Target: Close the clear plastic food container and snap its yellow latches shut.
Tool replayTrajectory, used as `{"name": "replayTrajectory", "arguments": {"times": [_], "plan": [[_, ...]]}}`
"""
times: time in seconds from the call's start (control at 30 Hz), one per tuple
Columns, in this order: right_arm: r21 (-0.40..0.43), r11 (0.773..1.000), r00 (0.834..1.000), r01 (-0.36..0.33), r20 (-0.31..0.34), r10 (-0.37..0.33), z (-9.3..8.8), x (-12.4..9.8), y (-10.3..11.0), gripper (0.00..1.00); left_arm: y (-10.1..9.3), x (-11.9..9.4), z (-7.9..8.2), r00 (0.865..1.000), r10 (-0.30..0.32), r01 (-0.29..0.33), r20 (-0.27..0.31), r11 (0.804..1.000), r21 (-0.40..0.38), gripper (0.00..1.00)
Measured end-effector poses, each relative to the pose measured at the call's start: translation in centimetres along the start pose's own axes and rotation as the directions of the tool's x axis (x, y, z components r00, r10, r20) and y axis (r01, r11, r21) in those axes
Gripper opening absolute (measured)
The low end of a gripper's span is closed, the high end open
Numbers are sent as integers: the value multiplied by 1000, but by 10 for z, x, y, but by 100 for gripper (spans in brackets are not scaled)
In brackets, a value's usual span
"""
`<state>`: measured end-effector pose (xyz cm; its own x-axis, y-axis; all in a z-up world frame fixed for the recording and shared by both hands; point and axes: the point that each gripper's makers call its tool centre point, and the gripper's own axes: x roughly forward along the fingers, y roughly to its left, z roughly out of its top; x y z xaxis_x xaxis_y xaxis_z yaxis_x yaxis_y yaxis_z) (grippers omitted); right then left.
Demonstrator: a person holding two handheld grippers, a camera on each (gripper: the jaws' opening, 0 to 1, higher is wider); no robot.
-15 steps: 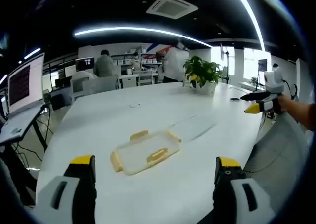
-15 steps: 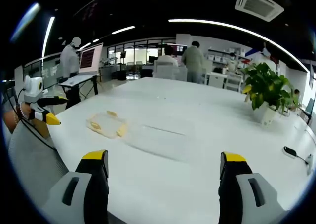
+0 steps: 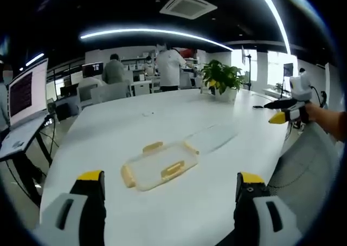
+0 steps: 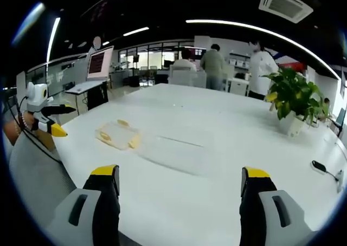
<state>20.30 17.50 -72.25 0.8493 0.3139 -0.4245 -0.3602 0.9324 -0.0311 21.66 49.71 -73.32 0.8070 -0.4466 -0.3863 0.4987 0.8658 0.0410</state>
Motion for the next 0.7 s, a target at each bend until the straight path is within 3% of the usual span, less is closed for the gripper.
{"name": "replayTrajectory", "arguments": {"times": [0.7], "plan": [[-11, 1000, 1000, 10, -20, -10, -2, 0, -4, 89, -2, 2, -4, 1000, -14, 14, -25, 1000, 5, 98]]}}
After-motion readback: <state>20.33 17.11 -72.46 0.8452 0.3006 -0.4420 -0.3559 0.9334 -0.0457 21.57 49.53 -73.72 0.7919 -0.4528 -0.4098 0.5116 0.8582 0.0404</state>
